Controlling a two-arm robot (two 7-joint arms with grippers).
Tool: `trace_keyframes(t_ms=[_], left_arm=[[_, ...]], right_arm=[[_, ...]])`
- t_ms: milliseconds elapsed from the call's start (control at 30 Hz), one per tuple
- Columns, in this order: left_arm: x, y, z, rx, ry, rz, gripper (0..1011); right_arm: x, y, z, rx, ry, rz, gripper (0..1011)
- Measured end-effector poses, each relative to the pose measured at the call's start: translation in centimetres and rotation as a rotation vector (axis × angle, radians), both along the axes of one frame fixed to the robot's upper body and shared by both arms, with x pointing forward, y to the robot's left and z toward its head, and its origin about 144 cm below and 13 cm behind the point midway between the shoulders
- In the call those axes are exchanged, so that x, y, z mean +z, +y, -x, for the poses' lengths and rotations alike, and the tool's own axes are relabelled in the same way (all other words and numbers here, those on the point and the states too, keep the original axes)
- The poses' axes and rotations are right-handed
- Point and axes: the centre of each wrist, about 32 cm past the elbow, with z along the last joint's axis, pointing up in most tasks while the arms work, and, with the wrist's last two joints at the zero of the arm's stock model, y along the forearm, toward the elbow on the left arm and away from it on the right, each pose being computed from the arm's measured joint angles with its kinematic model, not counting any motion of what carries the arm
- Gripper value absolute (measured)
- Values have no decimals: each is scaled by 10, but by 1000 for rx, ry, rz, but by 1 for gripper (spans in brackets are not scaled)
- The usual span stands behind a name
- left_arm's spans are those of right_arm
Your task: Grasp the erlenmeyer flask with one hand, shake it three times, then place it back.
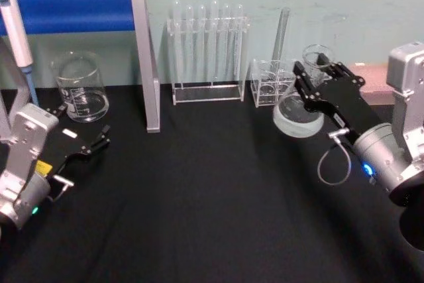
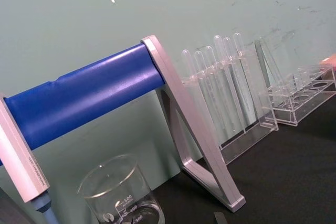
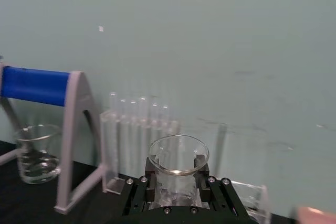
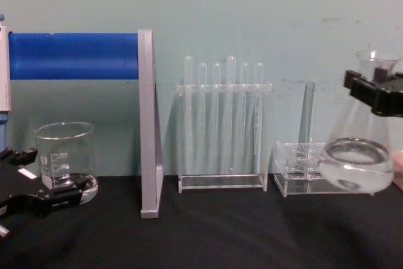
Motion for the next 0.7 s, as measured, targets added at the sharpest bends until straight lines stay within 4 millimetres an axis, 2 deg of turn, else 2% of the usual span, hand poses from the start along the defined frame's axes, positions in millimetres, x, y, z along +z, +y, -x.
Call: trace_keyframes(t_ms=[367,700], left_arm=[[0,0,0,0,0,0,1001],[0,0,0,0,0,0,1001]], right_arm=[[2,0,0,16,0,6,449],[2,25,-13,290,32,31,449]])
